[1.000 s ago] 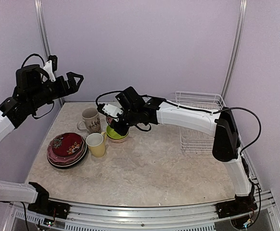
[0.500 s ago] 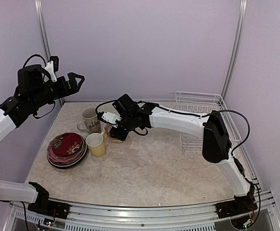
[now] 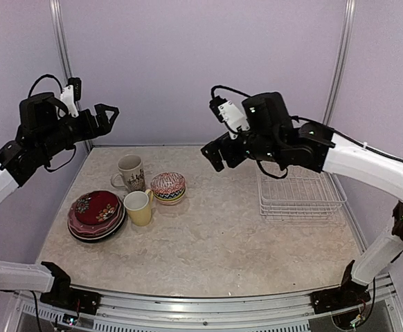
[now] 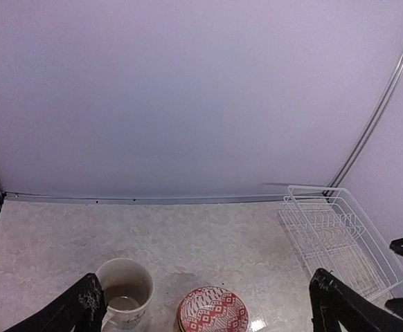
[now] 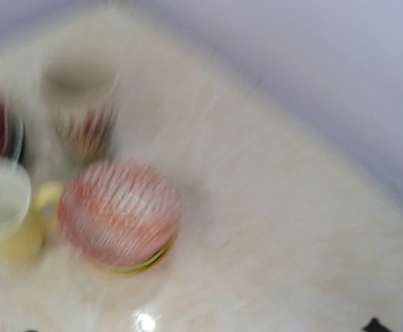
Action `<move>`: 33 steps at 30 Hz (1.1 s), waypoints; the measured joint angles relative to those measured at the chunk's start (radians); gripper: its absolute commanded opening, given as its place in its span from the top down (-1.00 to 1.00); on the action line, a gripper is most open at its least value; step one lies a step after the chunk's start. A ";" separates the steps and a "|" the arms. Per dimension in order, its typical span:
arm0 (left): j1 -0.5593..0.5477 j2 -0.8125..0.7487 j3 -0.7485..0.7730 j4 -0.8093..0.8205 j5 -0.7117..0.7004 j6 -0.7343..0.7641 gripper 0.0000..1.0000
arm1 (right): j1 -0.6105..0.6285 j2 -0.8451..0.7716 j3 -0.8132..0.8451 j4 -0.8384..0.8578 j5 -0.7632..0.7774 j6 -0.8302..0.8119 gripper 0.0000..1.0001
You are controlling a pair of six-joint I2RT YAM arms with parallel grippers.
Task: Unload the mixed dishes from the dish rack
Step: Reset both arms
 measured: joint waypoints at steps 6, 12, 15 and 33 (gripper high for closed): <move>-0.008 -0.080 0.074 -0.035 0.042 0.029 -0.98 | -0.010 -0.451 -0.236 0.047 0.174 0.076 -0.99; -0.008 -0.182 0.145 -0.042 0.041 0.044 -0.98 | -0.012 -0.736 -0.327 0.042 0.352 0.072 -1.00; -0.008 -0.208 0.145 -0.043 0.014 0.069 -0.98 | -0.012 -0.805 -0.327 0.058 0.389 0.042 -1.00; -0.008 -0.265 0.115 -0.044 -0.126 0.137 -0.98 | -0.012 -0.867 -0.301 0.112 0.469 -0.079 -0.99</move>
